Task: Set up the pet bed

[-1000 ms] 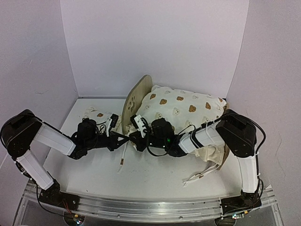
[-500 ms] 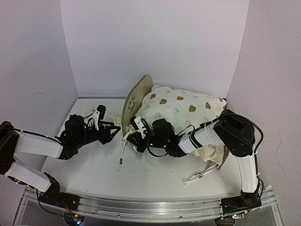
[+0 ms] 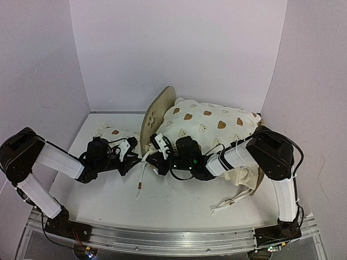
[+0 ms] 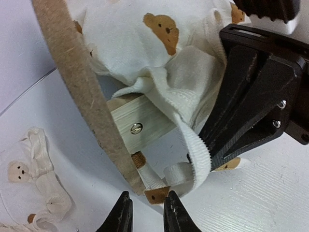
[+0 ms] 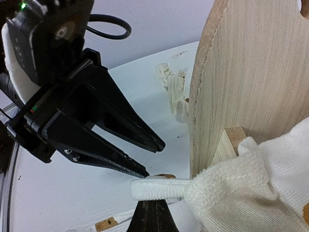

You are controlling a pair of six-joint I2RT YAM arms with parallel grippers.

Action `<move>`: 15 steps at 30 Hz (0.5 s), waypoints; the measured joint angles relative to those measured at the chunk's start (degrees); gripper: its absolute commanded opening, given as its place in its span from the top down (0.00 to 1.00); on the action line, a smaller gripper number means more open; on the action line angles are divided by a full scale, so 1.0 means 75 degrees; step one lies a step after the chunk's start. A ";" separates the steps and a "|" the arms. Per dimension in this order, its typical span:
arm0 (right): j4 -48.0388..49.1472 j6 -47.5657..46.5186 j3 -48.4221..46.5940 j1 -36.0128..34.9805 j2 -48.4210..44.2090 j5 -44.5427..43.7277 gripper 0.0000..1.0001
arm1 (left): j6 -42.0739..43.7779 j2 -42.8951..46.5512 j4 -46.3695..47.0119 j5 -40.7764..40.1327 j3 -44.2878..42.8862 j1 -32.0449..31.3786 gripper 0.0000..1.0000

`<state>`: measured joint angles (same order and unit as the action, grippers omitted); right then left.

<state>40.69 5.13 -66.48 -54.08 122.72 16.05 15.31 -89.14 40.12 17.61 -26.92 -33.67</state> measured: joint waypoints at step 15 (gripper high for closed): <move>-0.0055 0.0000 -0.0029 0.0026 0.0000 0.0160 1.00 | 0.0772 -0.0297 0.0052 0.0609 -0.0385 0.0000 0.71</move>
<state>40.27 5.13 -66.70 -53.89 122.72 17.26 21.10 -91.37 40.51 22.17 -29.80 -33.67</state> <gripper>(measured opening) 0.011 0.289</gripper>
